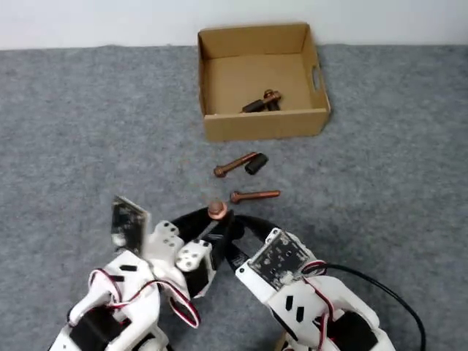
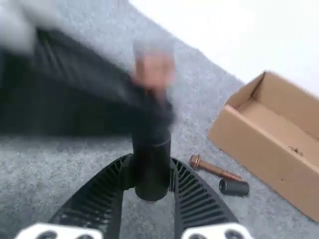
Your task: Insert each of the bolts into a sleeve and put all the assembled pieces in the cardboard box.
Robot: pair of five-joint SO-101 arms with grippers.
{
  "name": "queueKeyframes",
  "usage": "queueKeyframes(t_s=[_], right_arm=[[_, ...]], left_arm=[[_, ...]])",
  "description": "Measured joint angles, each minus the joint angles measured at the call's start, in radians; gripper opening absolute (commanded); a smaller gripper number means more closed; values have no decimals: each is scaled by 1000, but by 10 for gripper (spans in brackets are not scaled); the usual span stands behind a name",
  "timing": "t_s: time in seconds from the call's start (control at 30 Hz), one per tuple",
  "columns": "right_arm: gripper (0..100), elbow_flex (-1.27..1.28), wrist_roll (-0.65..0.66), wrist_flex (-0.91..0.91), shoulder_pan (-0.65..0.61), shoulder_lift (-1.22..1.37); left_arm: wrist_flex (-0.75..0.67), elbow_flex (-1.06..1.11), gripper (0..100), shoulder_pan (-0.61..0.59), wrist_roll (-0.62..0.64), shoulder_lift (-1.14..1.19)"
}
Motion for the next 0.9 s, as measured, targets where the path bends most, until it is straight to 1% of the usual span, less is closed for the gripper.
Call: queueKeyframes(t_s=[0.1, 0.23, 0.3, 0.53, 0.77, 0.83, 0.9], right_arm=[[8, 12, 2, 0, 2, 0], [8, 21, 3, 2, -2, 2], [8, 21, 3, 2, 2, 2], [8, 20, 6, 3, 2, 0], [8, 25, 5, 0, 2, -12], [8, 32, 2, 0, 3, -2], [8, 38, -34, 0, 15, -2]], left_arm=[[-9, 34, 30, 9, -44, -3], [23, 48, 167, 11, -83, -5], [43, 48, 209, 11, -87, -5], [78, 49, 209, 6, -89, -3], [175, -71, 209, 6, -89, 6], [206, -109, 209, -31, -94, 0], [222, -143, 207, -91, -94, -2]])
